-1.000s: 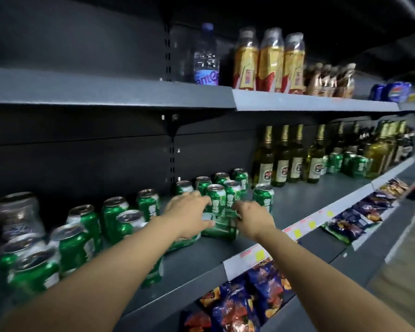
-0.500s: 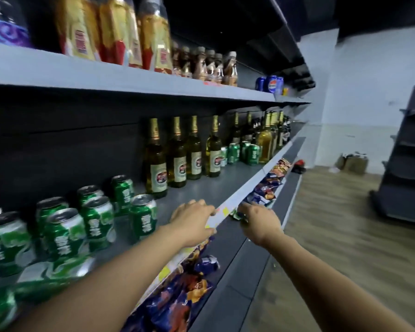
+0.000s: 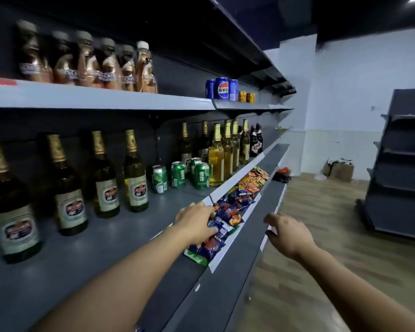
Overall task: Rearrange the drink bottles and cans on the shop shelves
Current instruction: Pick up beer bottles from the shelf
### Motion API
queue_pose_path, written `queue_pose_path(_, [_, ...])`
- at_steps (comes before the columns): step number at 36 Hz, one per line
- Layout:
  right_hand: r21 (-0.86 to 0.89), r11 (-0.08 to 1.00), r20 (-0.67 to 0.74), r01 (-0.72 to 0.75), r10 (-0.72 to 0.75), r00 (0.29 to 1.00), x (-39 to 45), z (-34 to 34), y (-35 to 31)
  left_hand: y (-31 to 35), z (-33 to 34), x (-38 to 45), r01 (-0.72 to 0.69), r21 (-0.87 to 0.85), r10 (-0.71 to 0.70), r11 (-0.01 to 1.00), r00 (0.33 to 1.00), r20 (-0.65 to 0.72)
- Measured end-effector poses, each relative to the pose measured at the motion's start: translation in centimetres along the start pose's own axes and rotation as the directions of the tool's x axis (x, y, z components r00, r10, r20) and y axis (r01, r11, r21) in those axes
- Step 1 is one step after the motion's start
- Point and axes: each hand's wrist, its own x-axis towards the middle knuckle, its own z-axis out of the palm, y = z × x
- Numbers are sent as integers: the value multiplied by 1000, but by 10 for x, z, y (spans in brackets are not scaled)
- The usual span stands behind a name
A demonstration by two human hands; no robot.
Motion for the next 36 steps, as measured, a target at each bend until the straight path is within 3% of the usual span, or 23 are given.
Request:
queue_pose_path(11, [15,998,7,68,-68,998,136,39,69,-10,39,158,174,-38,-177,984,978,-106])
queue_pose_path(19, [12,991,-31,133,-133,991,280,46,84,-50,36,284,284,-228,-343,931,896,-283])
queue_pose_path(24, [139,972,-132,188,-170,977,360,48,69,-59,27,345,312,-307,-409,899,847,-339])
queue_pose_path(27, [238,955,-192,176,-131,973,399,54,59,-51,28,373,330,-382,-454,863,839,-301])
queue_pose_path(36, [503,854,-129,132,-76,989,483,69,47,-35,34,420,417,-613,-671,671,694,-263])
